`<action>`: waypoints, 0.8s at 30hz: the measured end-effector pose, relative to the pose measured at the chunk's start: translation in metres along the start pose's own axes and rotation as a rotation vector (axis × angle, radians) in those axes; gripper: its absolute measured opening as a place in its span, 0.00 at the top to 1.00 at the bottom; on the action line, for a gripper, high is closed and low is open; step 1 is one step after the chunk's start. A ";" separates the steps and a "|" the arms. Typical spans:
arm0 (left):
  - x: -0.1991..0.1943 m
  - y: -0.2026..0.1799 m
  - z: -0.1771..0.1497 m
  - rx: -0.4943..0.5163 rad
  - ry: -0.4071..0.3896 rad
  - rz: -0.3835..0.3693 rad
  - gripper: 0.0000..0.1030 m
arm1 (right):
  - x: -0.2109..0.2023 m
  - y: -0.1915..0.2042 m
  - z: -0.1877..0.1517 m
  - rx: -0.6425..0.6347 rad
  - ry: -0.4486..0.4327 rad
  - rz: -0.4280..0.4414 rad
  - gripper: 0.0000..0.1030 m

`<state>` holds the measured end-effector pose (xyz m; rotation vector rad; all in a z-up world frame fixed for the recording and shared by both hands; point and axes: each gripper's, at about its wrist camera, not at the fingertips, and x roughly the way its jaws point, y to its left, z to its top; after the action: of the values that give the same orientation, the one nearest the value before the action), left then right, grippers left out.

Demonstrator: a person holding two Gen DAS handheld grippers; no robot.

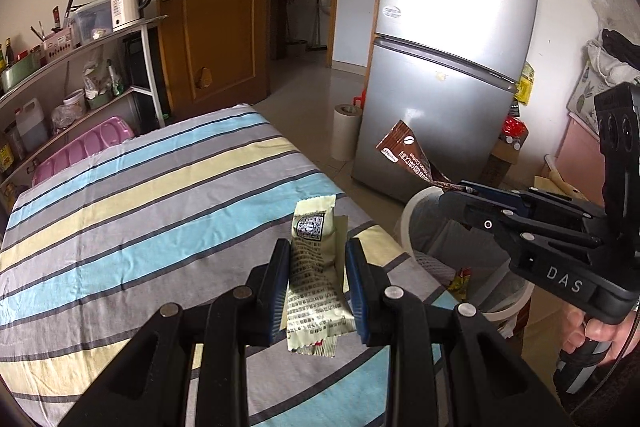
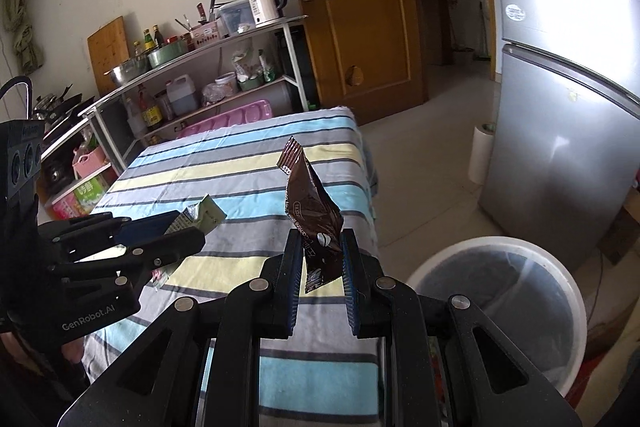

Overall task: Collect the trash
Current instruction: 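Carry the brown and beige wrappers over the white bin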

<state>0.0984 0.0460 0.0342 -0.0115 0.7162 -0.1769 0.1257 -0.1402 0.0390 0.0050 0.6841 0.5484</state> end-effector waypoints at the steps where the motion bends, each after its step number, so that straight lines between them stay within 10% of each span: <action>1: 0.002 -0.006 0.001 0.007 0.000 -0.012 0.72 | -0.005 -0.006 -0.002 0.010 -0.003 -0.012 0.81; 24: 0.078 -0.145 0.008 0.163 0.141 -0.212 0.71 | -0.041 -0.139 -0.073 0.241 0.101 -0.291 0.81</action>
<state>0.1391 -0.1098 -0.0004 0.0813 0.8393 -0.4418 0.1224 -0.2916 -0.0188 0.1019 0.8304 0.1858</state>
